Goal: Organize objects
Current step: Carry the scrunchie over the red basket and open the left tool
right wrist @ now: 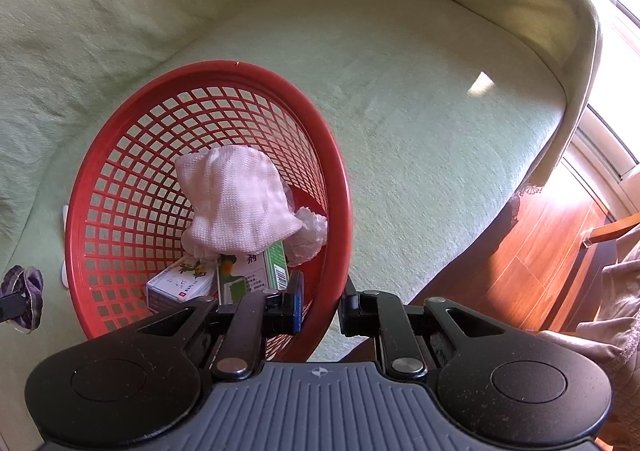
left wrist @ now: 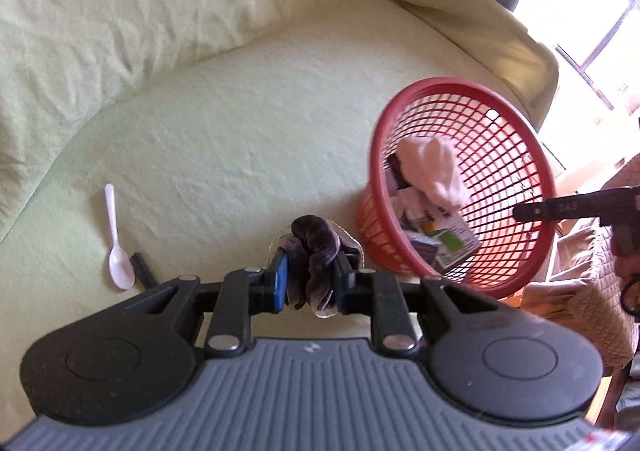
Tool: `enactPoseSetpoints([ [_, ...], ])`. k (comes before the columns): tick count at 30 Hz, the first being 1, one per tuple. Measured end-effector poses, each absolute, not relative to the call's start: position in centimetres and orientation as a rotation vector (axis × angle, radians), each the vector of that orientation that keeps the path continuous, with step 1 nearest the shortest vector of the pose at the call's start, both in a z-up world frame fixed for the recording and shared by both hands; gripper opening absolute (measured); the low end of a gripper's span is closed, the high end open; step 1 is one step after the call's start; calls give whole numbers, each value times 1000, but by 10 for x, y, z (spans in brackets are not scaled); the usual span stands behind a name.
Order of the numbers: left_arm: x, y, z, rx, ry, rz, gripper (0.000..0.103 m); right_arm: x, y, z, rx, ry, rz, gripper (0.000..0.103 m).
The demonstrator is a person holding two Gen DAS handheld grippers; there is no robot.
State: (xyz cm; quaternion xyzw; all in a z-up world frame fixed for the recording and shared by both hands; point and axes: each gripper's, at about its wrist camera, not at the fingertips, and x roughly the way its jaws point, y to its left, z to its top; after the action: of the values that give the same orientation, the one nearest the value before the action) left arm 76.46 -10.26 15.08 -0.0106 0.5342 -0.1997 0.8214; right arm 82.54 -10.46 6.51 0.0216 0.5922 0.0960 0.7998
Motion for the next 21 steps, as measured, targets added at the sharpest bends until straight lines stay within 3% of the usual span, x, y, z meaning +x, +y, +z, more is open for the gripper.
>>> enactPoseSetpoints([
  [15, 783, -207, 169, 12, 1101, -574, 20, 827, -109, 67, 88, 1261, 238, 13],
  [20, 786, -216, 174, -8, 1073, -603, 38, 827, -110, 67, 98, 1260, 247, 14],
  [21, 786, -217, 176, -9, 1065, -608, 47, 827, -111, 67, 99, 1260, 248, 14],
])
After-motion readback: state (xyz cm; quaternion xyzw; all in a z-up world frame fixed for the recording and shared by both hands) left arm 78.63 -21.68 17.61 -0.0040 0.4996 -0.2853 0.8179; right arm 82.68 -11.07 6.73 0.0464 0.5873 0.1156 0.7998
